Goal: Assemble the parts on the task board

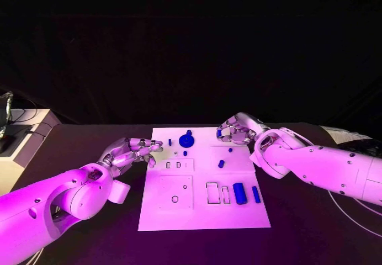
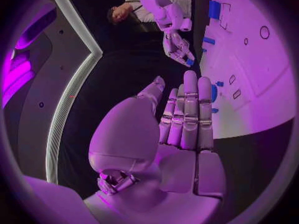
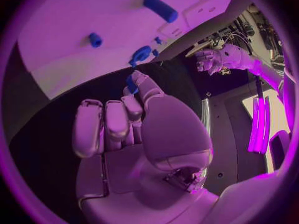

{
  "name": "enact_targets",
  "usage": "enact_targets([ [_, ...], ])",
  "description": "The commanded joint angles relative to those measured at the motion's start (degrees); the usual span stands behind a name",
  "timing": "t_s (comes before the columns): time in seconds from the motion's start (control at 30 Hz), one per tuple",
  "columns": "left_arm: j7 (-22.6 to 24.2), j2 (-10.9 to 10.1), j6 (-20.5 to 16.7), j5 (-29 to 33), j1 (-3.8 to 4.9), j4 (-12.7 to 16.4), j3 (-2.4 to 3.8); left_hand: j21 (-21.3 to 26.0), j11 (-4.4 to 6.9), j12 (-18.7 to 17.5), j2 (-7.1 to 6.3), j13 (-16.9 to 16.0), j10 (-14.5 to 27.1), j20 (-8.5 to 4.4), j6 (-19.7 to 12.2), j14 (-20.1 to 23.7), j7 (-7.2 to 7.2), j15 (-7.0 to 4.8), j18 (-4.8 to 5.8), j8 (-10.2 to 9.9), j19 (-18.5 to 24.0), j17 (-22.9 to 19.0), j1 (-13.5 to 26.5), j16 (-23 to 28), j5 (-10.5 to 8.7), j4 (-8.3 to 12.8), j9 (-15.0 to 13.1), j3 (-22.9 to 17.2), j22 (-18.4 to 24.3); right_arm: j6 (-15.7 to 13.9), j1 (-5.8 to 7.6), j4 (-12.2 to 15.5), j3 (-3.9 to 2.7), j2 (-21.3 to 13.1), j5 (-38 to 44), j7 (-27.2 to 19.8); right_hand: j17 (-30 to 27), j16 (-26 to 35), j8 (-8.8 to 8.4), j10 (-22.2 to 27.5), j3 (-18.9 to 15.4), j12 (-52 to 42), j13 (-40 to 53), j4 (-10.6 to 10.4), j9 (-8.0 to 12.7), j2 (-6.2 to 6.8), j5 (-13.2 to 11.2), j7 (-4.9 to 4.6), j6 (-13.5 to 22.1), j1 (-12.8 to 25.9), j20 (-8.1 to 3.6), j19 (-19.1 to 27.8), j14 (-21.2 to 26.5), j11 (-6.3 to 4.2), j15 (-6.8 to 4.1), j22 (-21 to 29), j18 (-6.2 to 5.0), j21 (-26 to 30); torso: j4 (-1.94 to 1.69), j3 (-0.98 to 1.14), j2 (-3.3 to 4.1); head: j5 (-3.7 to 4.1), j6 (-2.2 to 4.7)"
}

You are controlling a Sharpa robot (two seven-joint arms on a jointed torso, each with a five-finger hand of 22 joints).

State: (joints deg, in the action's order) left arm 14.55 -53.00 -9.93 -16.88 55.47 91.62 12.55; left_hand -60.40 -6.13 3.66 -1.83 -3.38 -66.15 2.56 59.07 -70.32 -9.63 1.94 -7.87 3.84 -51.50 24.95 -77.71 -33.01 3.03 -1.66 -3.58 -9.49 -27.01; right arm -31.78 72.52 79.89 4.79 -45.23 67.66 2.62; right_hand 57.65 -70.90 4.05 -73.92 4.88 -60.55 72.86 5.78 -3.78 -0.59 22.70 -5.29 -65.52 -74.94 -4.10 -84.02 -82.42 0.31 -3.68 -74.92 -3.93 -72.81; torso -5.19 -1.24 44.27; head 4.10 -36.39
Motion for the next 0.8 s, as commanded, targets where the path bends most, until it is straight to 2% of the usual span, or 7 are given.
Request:
enact_targets([
  [0.03, 0.27, 0.11, 0.53, -0.08, -0.01, 0.28, 0.04, -0.22, -0.26, -0.24, 0.26, -0.08, 0.33, -0.05, -0.27, 0.38, 0.0, -0.06, -0.79, -0.21, 0.2, -0.06, -0.14, -0.19, -0.08, 0.13, -0.07, 0.18, 0.05, 0.06, -0.48, 2.63, 0.28, 0.9, 2.86, 6.8, -0.08, 0.12, -0.16, 0.17, -0.17, 0.41, -0.04, -0.22, -0.04, 0.39, 0.08, -0.73, -0.32, 0.54, -0.35, -2.24, 0.03, -0.18, -0.08, -10.32, 0.6, 0.18, 0.12, -0.2, -0.17, -0.41, -0.22],
  [0.17, 0.23, 0.28, 0.62, -0.08, 0.0, 0.29, 0.04, -0.22, -0.26, -0.24, 0.26, -0.08, 0.33, -0.05, -0.27, 0.38, 0.0, -0.06, -0.79, -0.21, 0.2, -0.06, -0.14, -0.19, -0.08, 0.13, -0.07, 0.18, 0.05, -0.09, -1.26, 5.0, 0.66, 2.51, 3.93, 10.06, -0.08, 0.12, -0.16, 0.17, -0.17, 0.41, -0.04, -0.22, -0.04, 0.39, 0.08, -0.73, -0.32, 0.54, -0.35, -2.24, 0.03, -0.18, -0.08, -10.32, 0.6, 0.18, 0.09, -0.26, -0.3, -0.58, -0.4],
  [0.27, 0.22, 0.41, 0.67, -0.08, 0.0, 0.3, 0.04, -0.22, -0.26, -0.24, 0.26, -0.08, 0.33, -0.05, -0.27, 0.38, 0.0, -0.06, -0.79, -0.21, 0.2, -0.06, -0.14, -0.19, -0.08, 0.13, -0.07, 0.18, 0.05, -0.37, -2.12, 6.25, 0.92, 3.81, 5.51, 12.92, -0.16, 0.26, -0.14, 0.21, -0.04, 0.5, -0.06, -0.3, -0.05, 0.39, 0.19, -0.73, -0.33, 0.43, -0.34, -2.2, 0.02, -0.18, -0.08, -10.27, 0.55, 0.4, 0.03, -0.43, -0.39, -0.73, -0.61],
  [0.33, 0.2, 0.44, 0.68, -0.08, 0.0, 0.29, 0.04, -0.22, -0.26, -0.24, 0.26, -0.08, 0.33, -0.05, -0.27, 0.38, 0.0, -0.06, -0.79, -0.21, 0.2, -0.06, -0.14, -0.19, -0.08, 0.13, -0.07, 0.18, 0.05, -0.58, -2.58, 6.66, 1.01, 4.48, 6.35, 14.32, -0.24, 0.32, -0.13, 0.26, -0.04, 0.58, -0.09, -0.28, -0.05, 0.47, 0.28, -0.72, -0.36, 0.43, -0.34, -2.19, 0.02, -0.2, -0.09, -10.24, 0.52, 0.53, 0.04, -0.47, -0.41, -0.83, -0.71],
  [0.43, 0.17, 0.48, 0.72, -0.08, 0.0, 0.22, 0.04, -0.22, -0.26, -0.24, 0.26, -0.08, 0.33, -0.05, -0.27, 0.38, 0.0, -0.06, -0.79, -0.21, 0.2, -0.06, -0.14, -0.19, -0.08, 0.13, -0.07, 0.18, 0.05, -1.06, -3.52, 7.31, 1.15, 5.63, 8.4, 16.97, -0.45, 0.48, -0.12, 0.26, -0.14, 0.61, -0.11, -0.39, -0.06, 0.67, 0.24, -0.69, -0.42, 0.66, -0.36, -2.19, 0.03, -0.22, -0.1, -10.19, 0.48, 0.7, 0.08, -0.41, -0.38, -0.92, -0.83],
  [0.53, 0.17, 0.53, 0.74, -0.08, 0.0, 0.15, 0.04, -0.22, -0.26, -0.24, 0.26, -0.08, 0.33, -0.05, -0.27, 0.38, 0.0, -0.06, -0.79, -0.21, 0.2, -0.06, -0.14, -0.19, -0.08, 0.13, -0.07, 0.18, 0.05, -1.35, -4.14, 7.78, 1.22, 6.38, 9.92, 18.82, -0.52, 0.52, -0.12, 0.25, -0.17, 0.62, -0.12, -0.4, -0.05, 0.79, 0.25, -0.67, -0.44, 0.71, -0.37, -2.2, 0.01, -0.24, -0.12, -10.18, 0.47, 0.75, 0.09, -0.45, -0.35, -0.92, -0.91],
  [0.8, 0.16, 0.72, 0.86, -0.08, -0.01, -0.01, 0.04, -0.22, -0.26, -0.24, 0.26, -0.08, 0.33, -0.05, -0.27, 0.38, 0.0, -0.06, -0.79, -0.21, 0.2, -0.06, -0.14, -0.19, -0.08, 0.13, -0.07, 0.18, 0.05, -1.52, -4.82, 8.3, 1.27, 7.72, 11.75, 20.89, -0.59, 0.57, -0.15, 0.17, -0.09, 0.58, -0.11, -0.42, -0.05, 0.93, 0.34, -0.67, -0.46, 0.8, -0.39, -2.26, -0.05, -0.25, -0.13, -10.19, 0.47, 0.75, 0.17, -0.43, -0.29, -1.22, -1.09],
])
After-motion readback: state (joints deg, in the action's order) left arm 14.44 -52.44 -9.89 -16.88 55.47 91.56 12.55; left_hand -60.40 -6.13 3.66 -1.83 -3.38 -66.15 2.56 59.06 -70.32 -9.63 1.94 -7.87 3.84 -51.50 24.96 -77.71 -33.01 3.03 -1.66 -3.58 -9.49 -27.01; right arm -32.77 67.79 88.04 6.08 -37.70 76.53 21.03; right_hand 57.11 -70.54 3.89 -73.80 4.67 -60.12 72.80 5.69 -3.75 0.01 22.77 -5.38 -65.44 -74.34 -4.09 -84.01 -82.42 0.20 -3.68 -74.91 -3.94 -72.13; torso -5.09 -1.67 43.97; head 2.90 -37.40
